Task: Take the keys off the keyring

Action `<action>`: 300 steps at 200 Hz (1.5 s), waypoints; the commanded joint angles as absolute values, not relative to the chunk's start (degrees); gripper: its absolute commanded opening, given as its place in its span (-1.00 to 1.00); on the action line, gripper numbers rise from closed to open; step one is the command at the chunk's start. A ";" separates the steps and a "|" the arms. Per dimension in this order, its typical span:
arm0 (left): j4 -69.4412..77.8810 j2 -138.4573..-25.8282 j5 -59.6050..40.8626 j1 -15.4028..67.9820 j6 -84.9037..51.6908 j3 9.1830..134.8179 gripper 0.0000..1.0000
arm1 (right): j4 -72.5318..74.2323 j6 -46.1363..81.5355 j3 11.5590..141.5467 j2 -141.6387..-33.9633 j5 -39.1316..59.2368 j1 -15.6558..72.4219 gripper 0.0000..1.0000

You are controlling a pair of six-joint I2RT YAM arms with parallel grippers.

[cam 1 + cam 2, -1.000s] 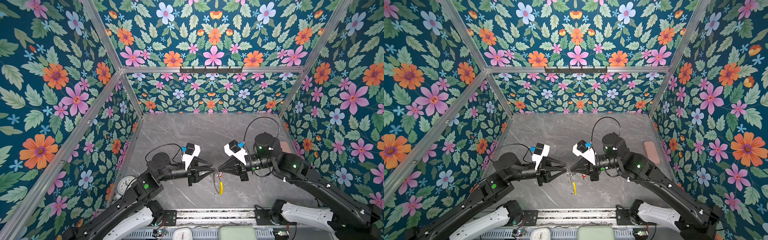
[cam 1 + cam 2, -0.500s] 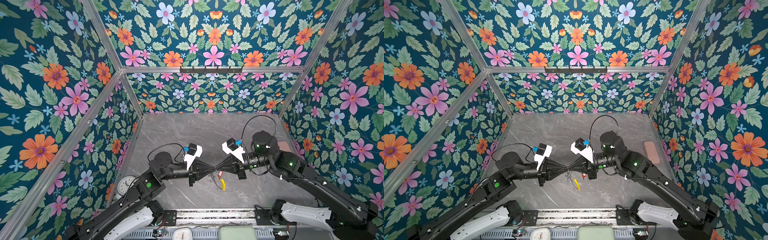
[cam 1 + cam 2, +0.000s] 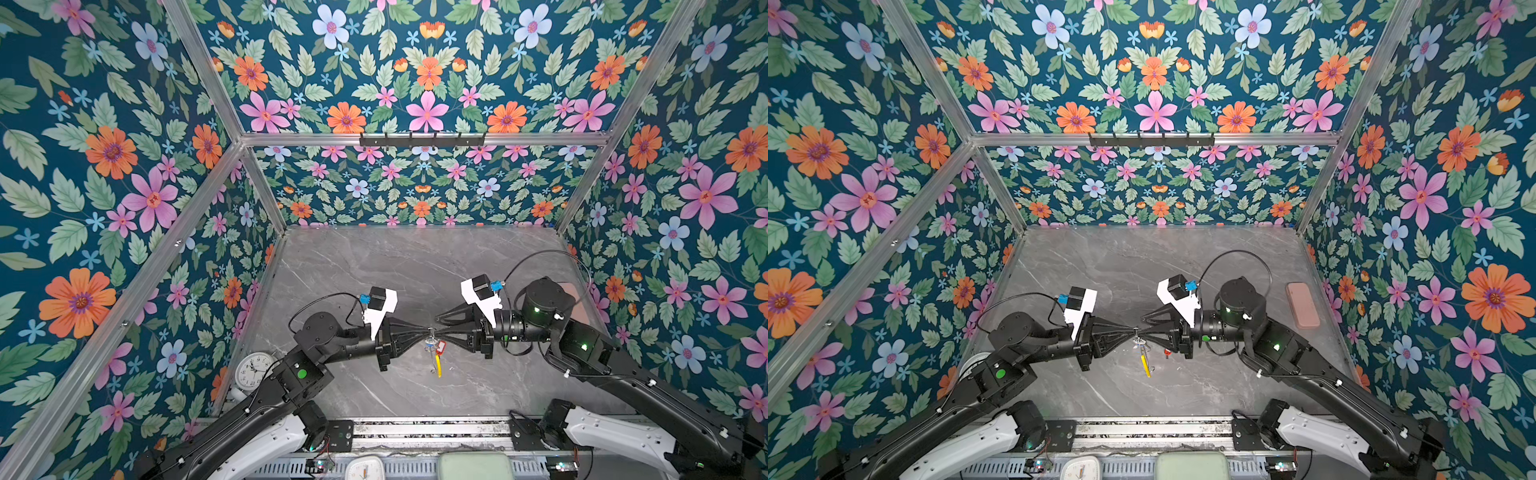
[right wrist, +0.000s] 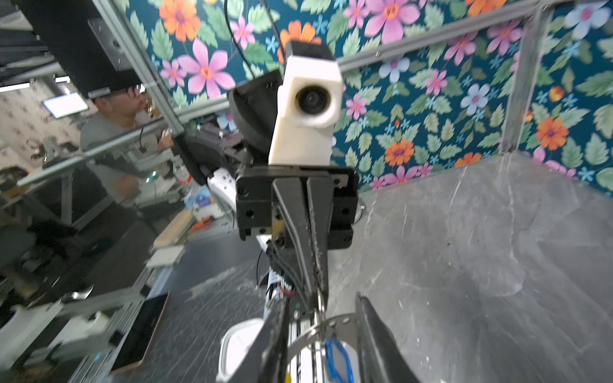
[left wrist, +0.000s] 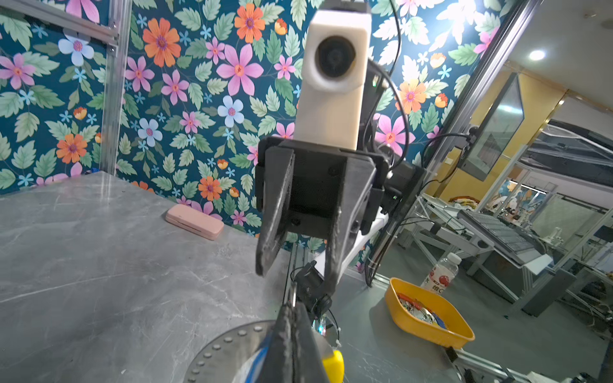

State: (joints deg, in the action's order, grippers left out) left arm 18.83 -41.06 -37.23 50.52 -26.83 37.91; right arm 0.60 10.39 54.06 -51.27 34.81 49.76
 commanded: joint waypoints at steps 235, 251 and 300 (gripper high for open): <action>50.73 -41.88 -23.91 50.52 -33.00 27.52 -1.00 | 29.81 26.13 48.16 -56.87 31.38 52.09 -0.84; 50.95 -42.00 -23.97 50.52 -33.18 27.51 -1.00 | 28.96 25.77 48.55 -56.69 31.34 52.07 -1.00; 39.37 -37.26 -24.61 50.50 -32.61 28.78 -0.27 | 6.68 18.56 55.87 -54.61 31.54 51.97 -1.00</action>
